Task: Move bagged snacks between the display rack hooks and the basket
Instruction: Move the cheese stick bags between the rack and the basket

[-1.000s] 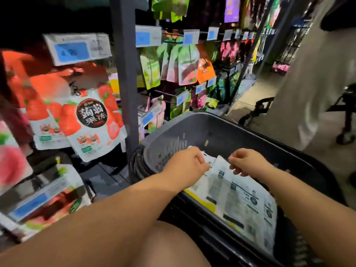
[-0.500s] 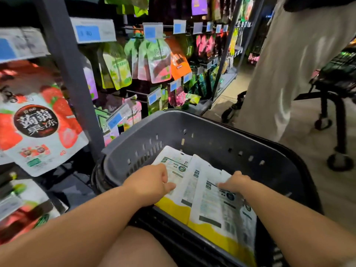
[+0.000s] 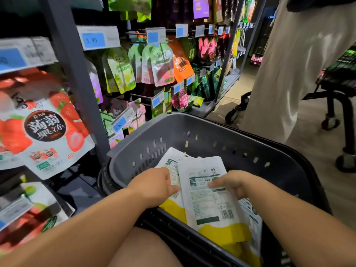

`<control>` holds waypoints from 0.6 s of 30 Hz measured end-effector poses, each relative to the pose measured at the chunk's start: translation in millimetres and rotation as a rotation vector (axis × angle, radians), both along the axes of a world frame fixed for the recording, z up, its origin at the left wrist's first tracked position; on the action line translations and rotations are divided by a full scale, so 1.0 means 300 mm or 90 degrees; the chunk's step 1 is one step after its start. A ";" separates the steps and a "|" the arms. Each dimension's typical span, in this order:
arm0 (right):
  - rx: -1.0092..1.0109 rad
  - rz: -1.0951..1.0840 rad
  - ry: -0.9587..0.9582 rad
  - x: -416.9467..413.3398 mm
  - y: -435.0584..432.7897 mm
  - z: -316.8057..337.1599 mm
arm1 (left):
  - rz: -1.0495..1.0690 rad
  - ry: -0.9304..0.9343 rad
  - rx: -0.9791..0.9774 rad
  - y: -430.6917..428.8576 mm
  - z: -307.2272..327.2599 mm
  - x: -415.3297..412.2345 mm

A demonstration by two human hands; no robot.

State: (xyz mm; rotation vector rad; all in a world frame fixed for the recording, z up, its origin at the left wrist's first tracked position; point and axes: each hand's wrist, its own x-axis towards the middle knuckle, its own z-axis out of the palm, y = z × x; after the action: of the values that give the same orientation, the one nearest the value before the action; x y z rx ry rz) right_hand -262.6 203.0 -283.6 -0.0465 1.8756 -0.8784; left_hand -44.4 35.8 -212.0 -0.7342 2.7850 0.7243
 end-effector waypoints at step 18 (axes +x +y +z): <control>-0.544 0.076 0.007 0.076 -0.059 0.246 | 0.096 0.026 0.169 -0.014 -0.013 -0.024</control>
State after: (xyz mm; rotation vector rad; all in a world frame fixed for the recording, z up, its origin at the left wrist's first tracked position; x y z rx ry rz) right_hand -239.9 185.4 -209.8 -0.6752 1.3661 -1.5282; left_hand -51.7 31.5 -215.8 -0.8900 2.6155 1.1209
